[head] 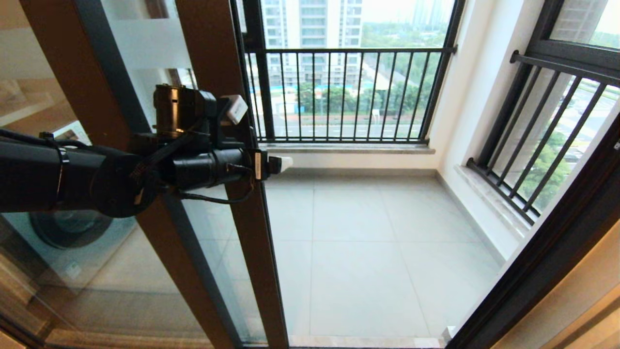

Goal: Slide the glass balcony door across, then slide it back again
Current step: Close the slid door

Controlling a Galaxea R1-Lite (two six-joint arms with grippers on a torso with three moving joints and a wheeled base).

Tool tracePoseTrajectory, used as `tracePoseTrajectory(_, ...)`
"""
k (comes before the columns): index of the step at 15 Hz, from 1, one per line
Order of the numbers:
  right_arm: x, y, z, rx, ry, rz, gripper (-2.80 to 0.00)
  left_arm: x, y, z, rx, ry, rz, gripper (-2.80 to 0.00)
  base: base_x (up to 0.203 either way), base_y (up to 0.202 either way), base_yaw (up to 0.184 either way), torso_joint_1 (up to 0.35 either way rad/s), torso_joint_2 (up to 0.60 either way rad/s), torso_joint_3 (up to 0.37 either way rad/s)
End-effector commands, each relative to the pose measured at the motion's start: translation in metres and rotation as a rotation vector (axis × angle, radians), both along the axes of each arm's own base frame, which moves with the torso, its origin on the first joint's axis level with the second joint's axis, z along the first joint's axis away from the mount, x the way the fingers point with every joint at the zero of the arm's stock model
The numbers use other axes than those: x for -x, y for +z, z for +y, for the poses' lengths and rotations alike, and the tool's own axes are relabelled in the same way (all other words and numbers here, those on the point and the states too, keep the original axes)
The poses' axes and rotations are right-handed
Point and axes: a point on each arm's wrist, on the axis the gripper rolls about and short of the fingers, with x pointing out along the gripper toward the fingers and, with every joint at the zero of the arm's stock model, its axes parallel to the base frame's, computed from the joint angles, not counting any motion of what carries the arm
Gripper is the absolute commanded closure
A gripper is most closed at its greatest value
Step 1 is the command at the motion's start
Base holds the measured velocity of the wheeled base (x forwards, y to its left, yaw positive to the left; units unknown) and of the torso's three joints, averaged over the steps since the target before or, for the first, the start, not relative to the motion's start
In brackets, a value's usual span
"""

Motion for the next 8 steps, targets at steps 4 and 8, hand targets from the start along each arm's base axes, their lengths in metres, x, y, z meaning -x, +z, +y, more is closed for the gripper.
tracePoseTrajectory(4,0.000,0.000,0.000,0.001,0.001,0.001,0.00,0.000,-0.003,-0.011,0.000,-0.032,0.004,-2.80,0.000,0.000,0.000,0.000,0.00,0.000)
tracePoseTrajectory(8,0.000,0.000,0.000,0.001,0.001,0.001,0.00,0.002,-0.004,-0.023,0.001,-0.062,0.001,-2.80,0.000,0.000,0.000,0.000,0.00,0.000)
